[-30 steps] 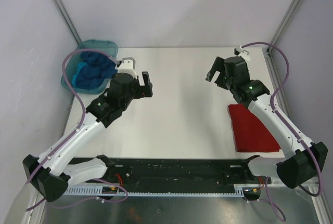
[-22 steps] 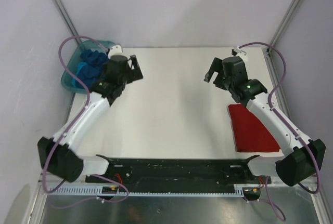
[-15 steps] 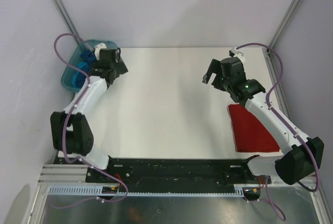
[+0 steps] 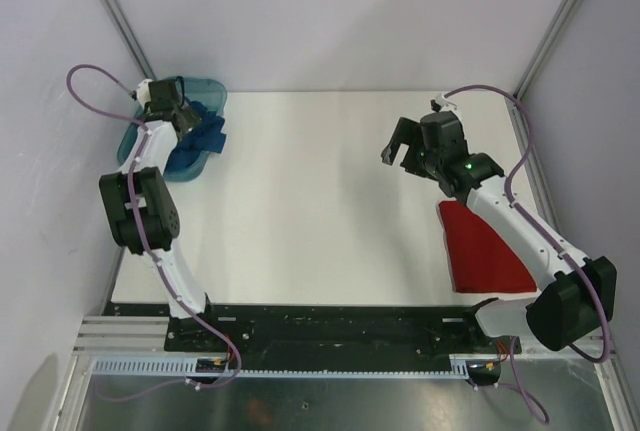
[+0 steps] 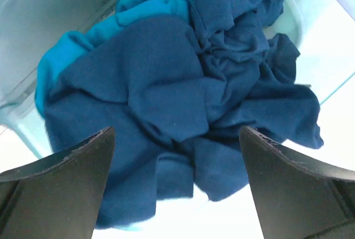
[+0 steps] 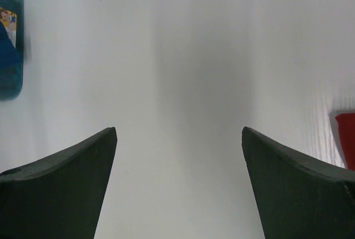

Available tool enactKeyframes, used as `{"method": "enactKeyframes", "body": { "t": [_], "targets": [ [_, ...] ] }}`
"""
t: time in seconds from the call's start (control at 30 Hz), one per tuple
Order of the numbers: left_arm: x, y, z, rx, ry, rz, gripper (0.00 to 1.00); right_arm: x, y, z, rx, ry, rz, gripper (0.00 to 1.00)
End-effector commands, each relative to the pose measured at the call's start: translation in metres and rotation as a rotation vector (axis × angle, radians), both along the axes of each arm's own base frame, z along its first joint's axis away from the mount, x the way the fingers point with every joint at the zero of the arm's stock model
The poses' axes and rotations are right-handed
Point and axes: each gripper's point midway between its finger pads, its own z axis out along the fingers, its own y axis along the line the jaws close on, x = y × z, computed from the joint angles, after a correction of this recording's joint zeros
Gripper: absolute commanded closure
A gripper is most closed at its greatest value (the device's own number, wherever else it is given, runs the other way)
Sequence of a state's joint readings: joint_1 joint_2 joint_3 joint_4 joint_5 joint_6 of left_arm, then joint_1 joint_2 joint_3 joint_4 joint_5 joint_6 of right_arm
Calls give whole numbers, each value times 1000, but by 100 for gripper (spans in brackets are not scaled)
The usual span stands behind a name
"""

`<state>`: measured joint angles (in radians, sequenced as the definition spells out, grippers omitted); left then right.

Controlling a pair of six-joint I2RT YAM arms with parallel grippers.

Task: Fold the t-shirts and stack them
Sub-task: Grab crumpled tshirt from bin with the left arm

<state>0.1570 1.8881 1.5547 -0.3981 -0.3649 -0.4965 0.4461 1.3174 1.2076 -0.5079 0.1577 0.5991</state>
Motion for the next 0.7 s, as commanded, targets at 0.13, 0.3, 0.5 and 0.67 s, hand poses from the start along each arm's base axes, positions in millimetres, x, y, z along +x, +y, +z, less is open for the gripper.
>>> {"method": "enactKeyframes", "body": {
  "t": [0.13,0.3,0.5,0.67],
  "targets": [
    [48,6,-21,-58,-26,-50,6,7,14,0,9,-25,69,1],
    [57,1,-39,-91,-7,-68,17,10,18,-6,13,-11,83,1],
    [57,3,-49,-92,7,-54,52,11,23,-7,25,-9,100,1],
    [59,6,-19,-69,-45,-46,93,11,24,-5,28,-15,105,1]
  ]
}}
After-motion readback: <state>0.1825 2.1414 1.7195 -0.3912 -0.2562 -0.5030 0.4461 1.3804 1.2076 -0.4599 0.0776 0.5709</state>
